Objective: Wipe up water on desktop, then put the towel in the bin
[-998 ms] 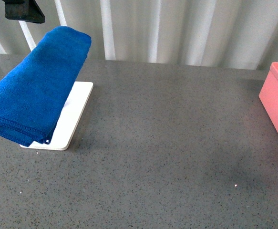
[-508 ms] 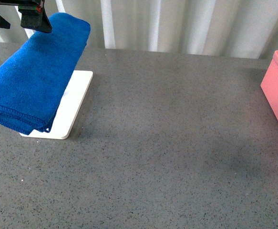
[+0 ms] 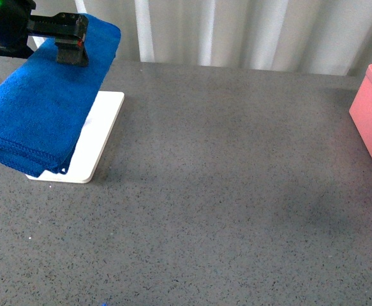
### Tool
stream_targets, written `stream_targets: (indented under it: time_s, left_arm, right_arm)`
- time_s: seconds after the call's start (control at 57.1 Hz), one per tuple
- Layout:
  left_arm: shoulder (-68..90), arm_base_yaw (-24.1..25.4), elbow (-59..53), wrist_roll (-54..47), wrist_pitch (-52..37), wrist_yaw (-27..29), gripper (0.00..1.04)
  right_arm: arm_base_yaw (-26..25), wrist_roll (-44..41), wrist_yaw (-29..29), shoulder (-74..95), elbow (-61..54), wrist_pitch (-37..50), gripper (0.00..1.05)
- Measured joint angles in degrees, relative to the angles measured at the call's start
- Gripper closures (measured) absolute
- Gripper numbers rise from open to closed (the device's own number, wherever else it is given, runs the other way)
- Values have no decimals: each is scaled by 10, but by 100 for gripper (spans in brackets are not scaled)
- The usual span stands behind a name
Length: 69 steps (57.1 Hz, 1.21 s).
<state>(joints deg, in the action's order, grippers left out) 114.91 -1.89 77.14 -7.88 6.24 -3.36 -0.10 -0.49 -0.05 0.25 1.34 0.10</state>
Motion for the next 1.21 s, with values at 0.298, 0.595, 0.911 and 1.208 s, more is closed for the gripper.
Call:
stream_targets:
  time_s: [0.298, 0.595, 0.911, 1.208]
  left_arm:
    - [0, -4, -20, -5, -11, 8, 37]
    - [-11, 4, -29, 5, -24, -1, 81]
    - [-37, -4, -43, 9, -34, -37, 100]
    - [-75, -10, -50, 31, -37, -71, 100]
  right_arm:
    - [0, 0, 0, 0, 0, 0, 7]
    - [0, 0, 0, 0, 0, 0, 7]
    - [0, 0, 0, 0, 0, 0, 7]
    - [0, 0, 0, 0, 0, 0, 7]
